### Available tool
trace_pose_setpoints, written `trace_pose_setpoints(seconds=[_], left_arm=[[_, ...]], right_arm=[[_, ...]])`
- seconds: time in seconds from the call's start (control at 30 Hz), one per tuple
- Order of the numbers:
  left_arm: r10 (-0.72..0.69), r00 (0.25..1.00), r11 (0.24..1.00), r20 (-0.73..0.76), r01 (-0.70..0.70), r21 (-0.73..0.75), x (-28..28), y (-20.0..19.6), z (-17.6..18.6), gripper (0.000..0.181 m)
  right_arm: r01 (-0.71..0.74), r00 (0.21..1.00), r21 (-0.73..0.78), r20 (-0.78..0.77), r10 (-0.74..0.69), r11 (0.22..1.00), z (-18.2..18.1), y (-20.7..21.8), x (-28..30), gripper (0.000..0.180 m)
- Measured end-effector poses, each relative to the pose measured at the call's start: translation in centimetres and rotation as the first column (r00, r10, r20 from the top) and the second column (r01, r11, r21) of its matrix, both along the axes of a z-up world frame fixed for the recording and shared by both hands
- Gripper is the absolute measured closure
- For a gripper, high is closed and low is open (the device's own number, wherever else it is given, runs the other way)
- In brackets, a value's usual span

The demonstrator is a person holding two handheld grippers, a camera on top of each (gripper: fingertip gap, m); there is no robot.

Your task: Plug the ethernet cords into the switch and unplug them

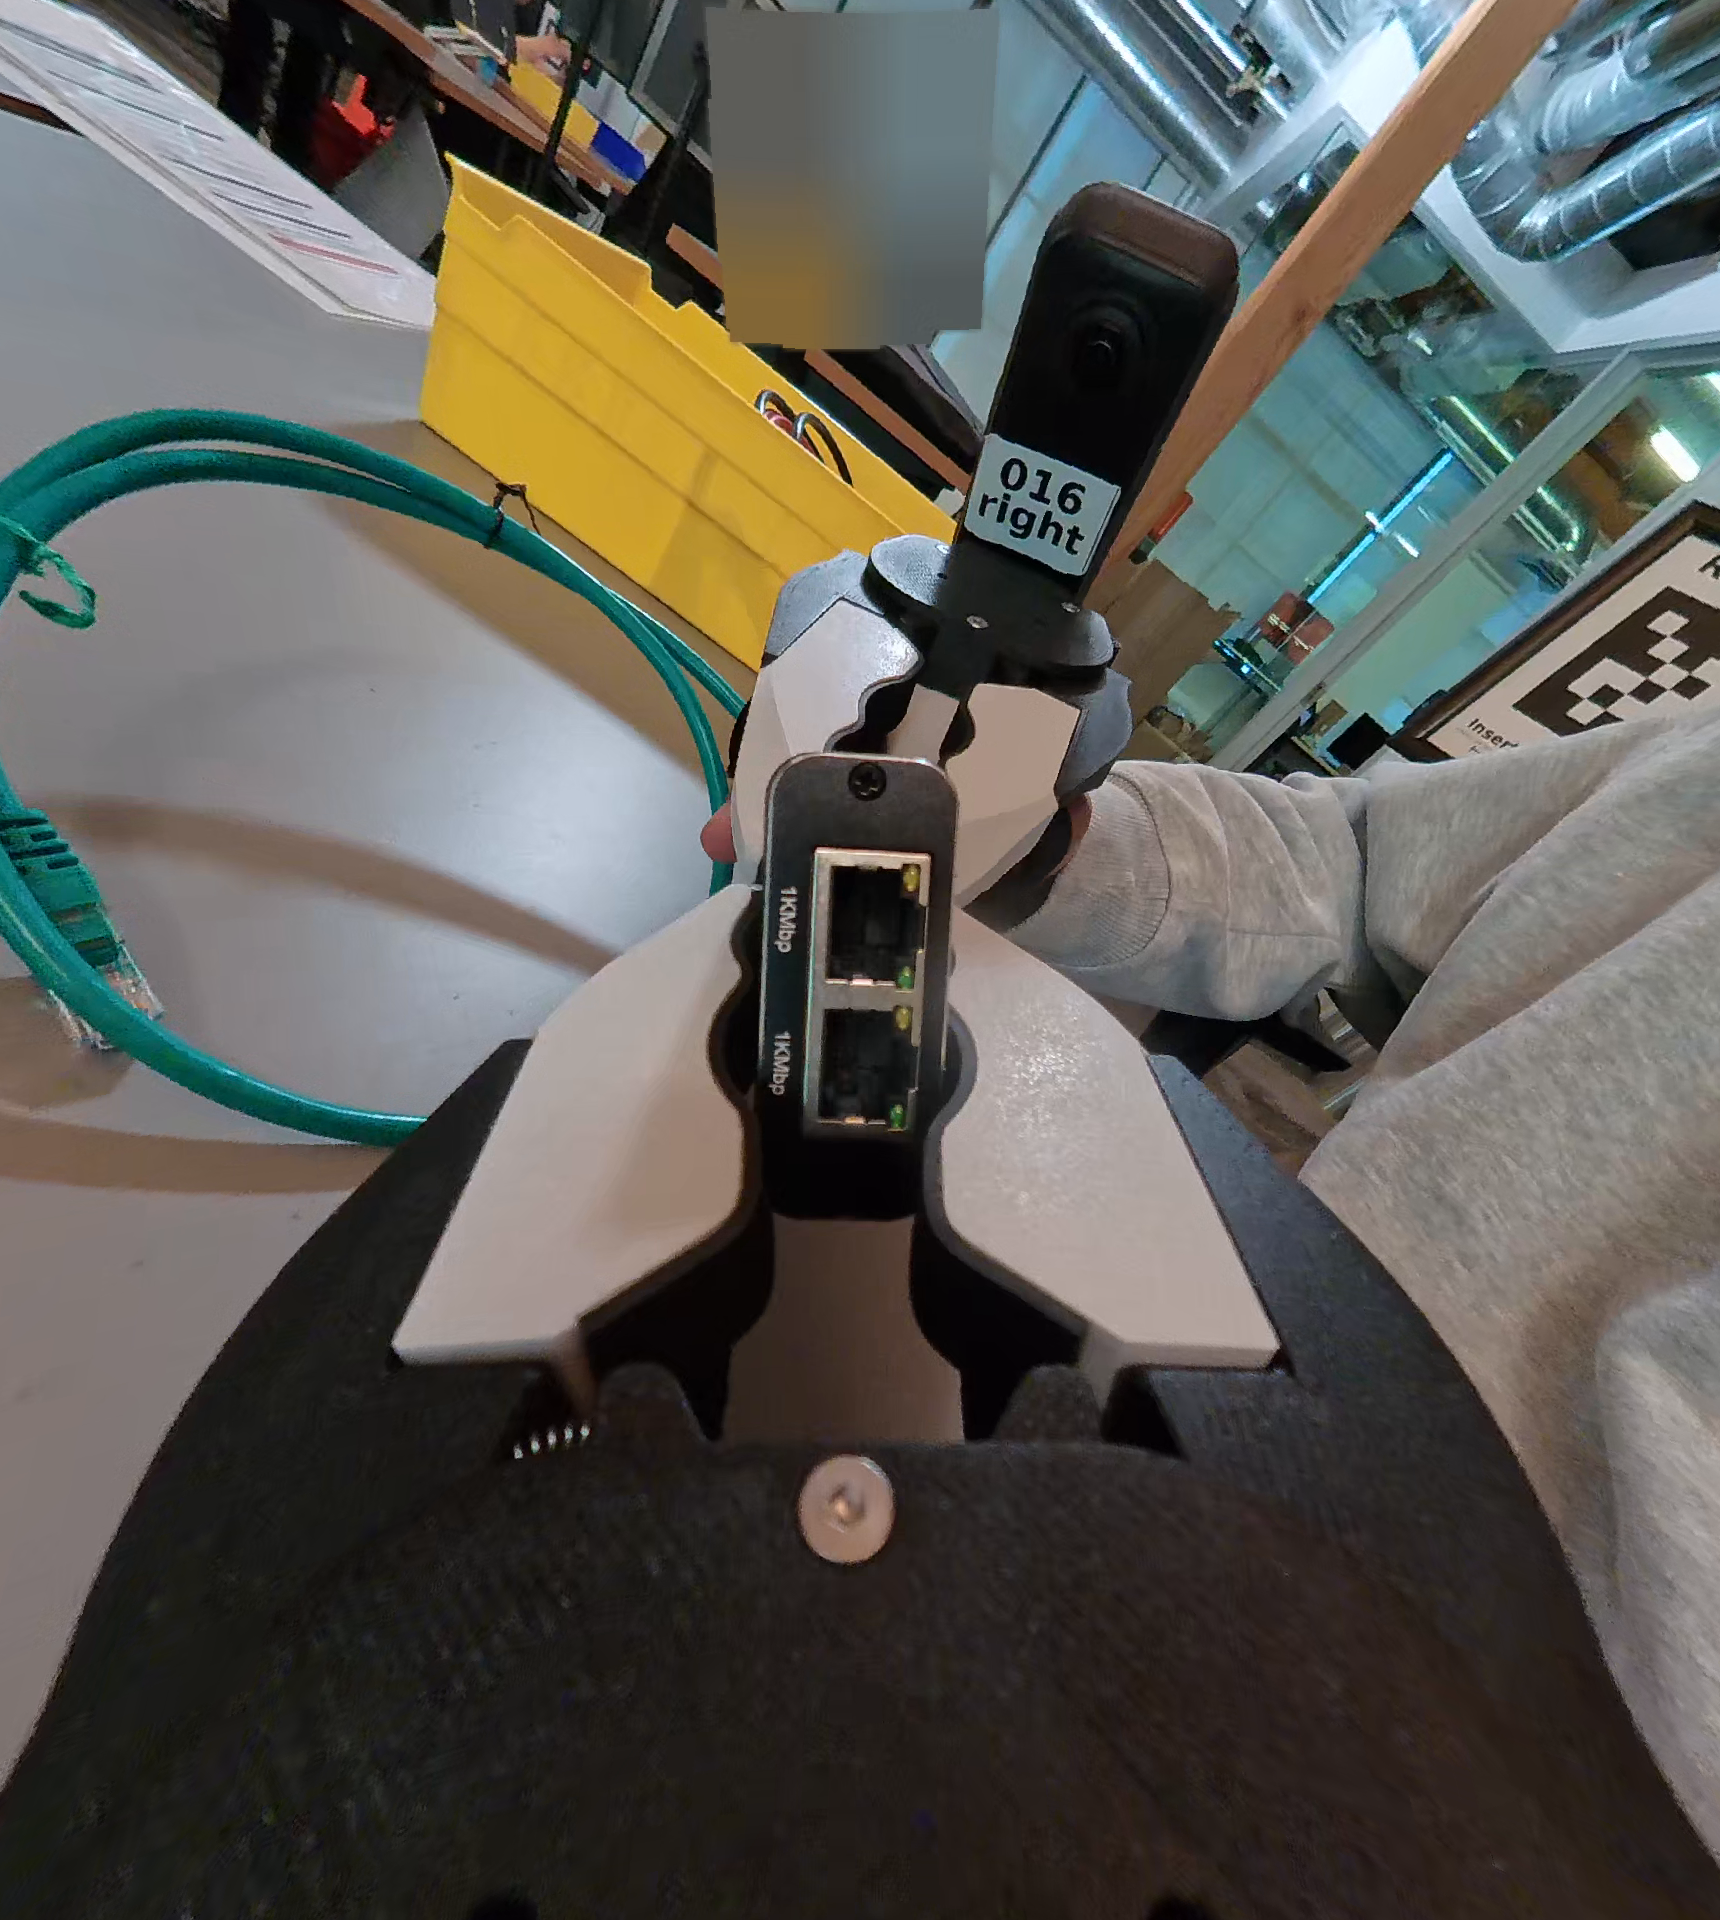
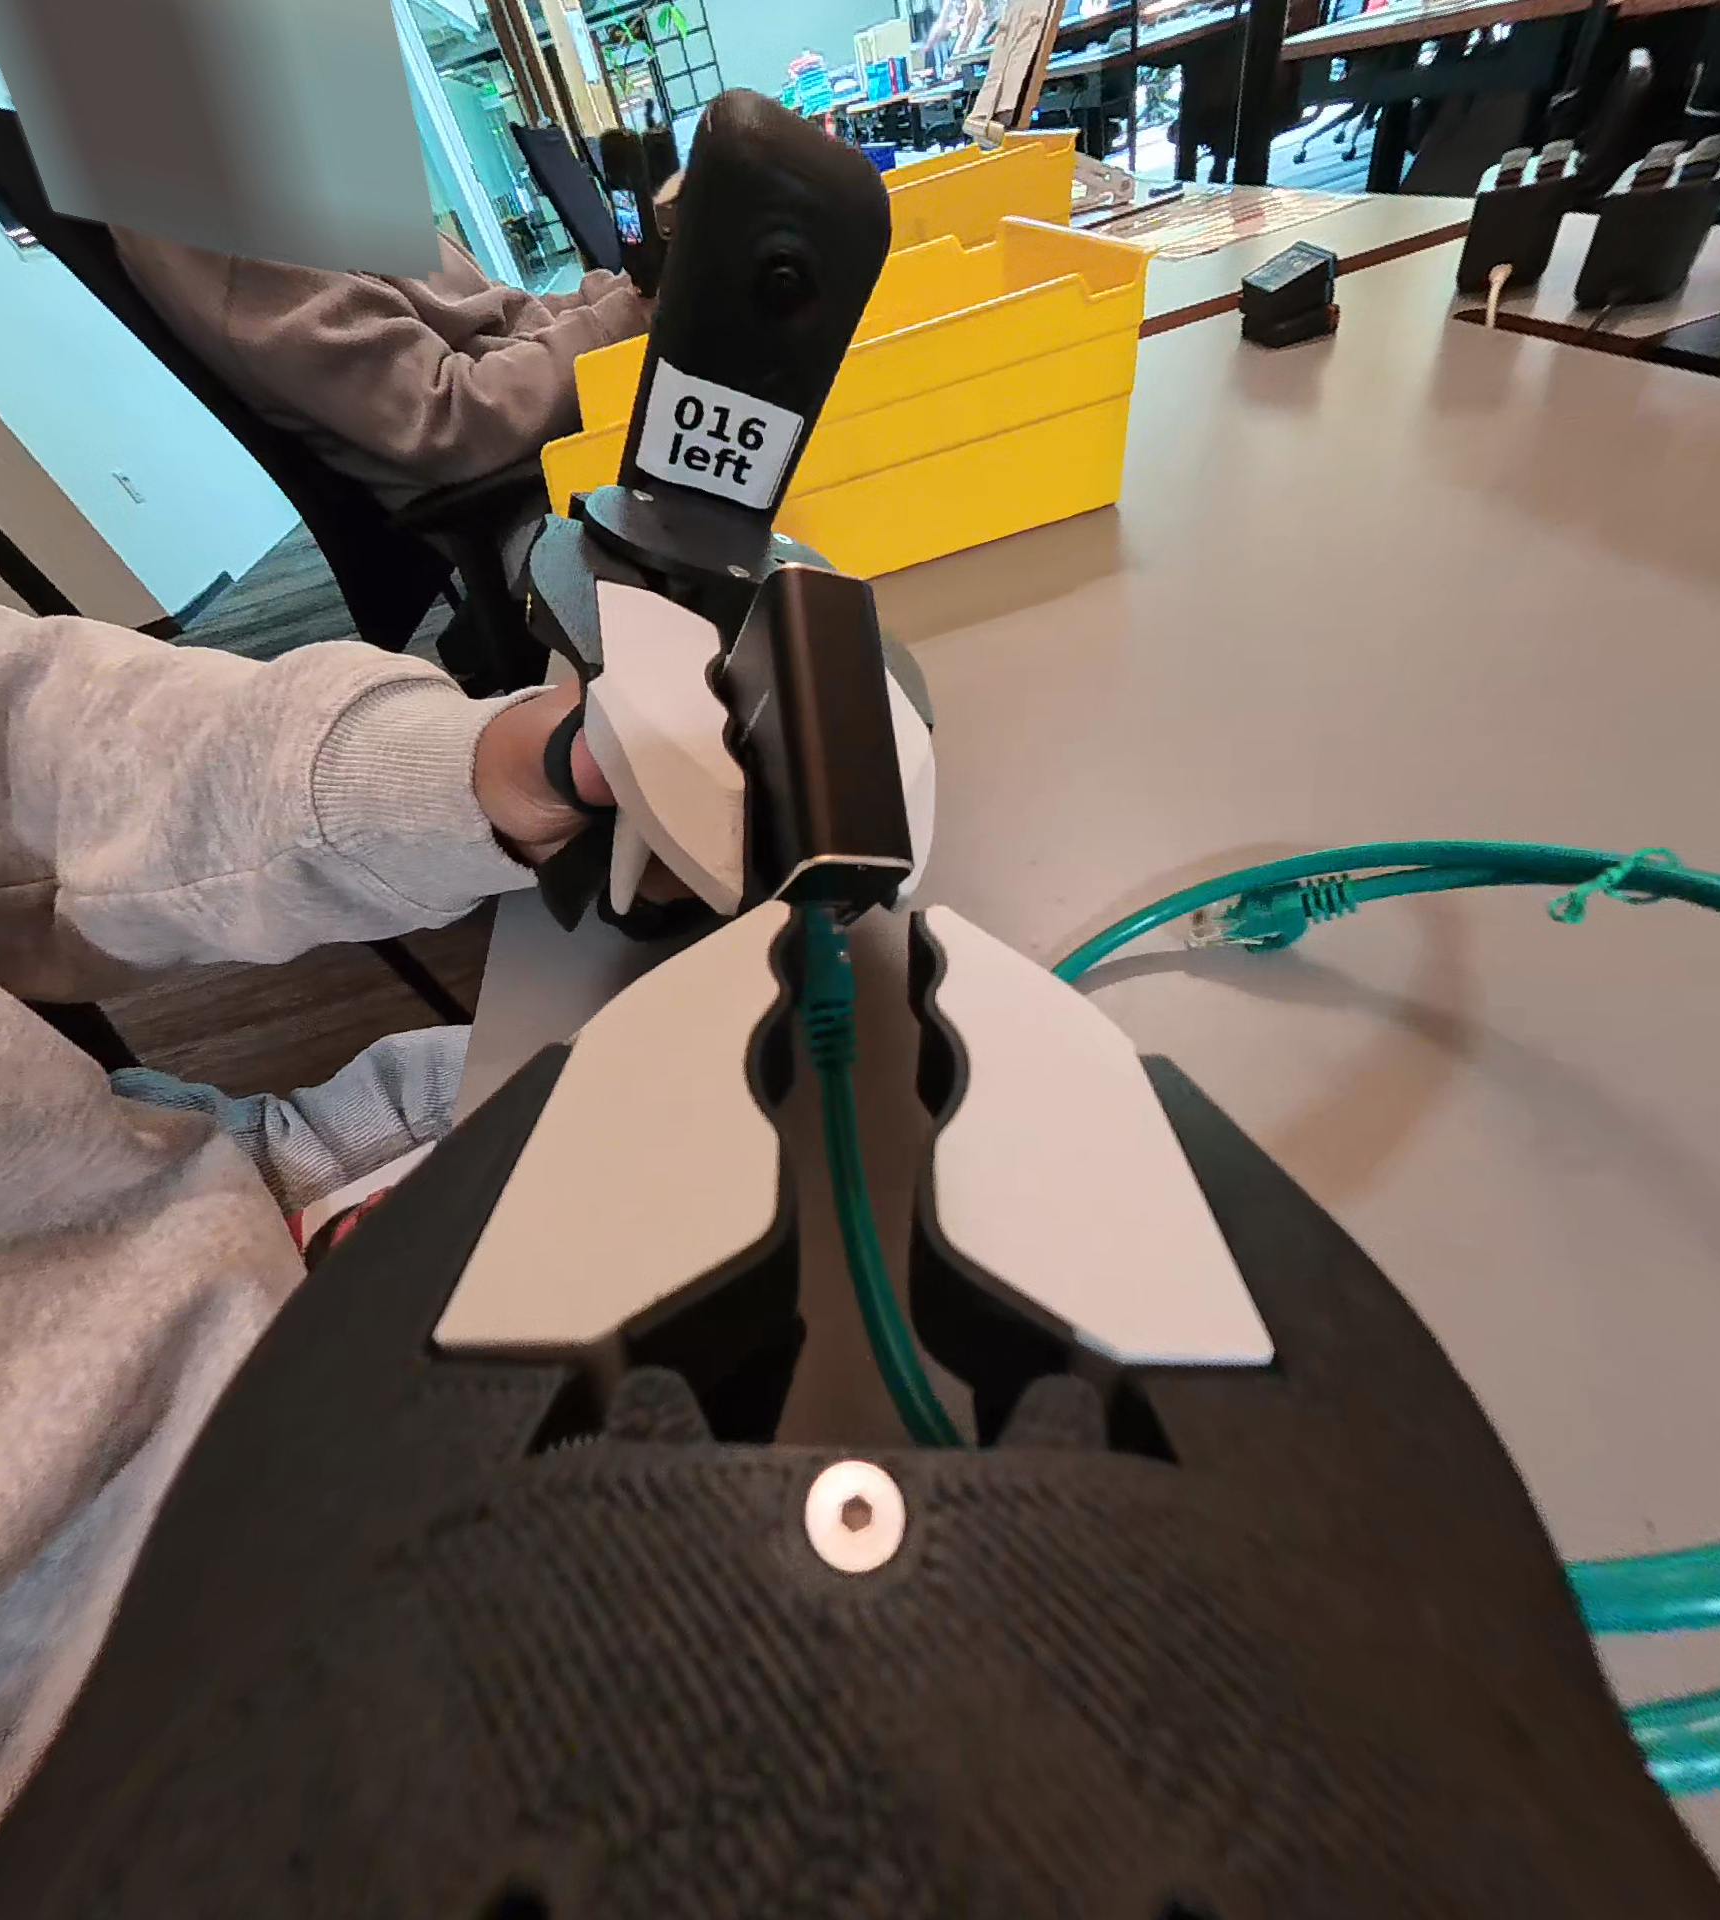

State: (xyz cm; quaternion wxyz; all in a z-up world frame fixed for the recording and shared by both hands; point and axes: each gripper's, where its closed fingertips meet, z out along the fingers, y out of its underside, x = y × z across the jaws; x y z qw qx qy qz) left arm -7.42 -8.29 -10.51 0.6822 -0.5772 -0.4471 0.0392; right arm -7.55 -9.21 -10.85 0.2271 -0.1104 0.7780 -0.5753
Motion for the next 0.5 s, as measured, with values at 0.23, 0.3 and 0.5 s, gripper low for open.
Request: trace_pose_setpoints(seconds=[0.23, 0.3, 0.5], left_arm=[[0.000, 1.000, 1.000, -0.006, 0.000, 0.030, 0.0, -0.2, 0.3, 0.154], [-0.004, 1.000, 1.000, -0.012, 0.005, 0.028, 0.1, -0.2, 0.3, 0.155], [-0.027, 0.999, 1.000, -0.045, 0.026, -0.012, 0.4, 0.4, 0.5, 0.154]], right_arm=[[-0.073, 0.990, 0.023, 0.124, 0.070, 0.997, 0.3, 0.3, 0.6, 0.150], [-0.077, 0.990, 0.028, 0.119, 0.074, 0.997, 0.2, 0.3, 0.7, 0.154], [-0.098, 0.993, 0.037, 0.067, 0.095, 0.995, -0.2, 0.4, 1.4, 0.158]])
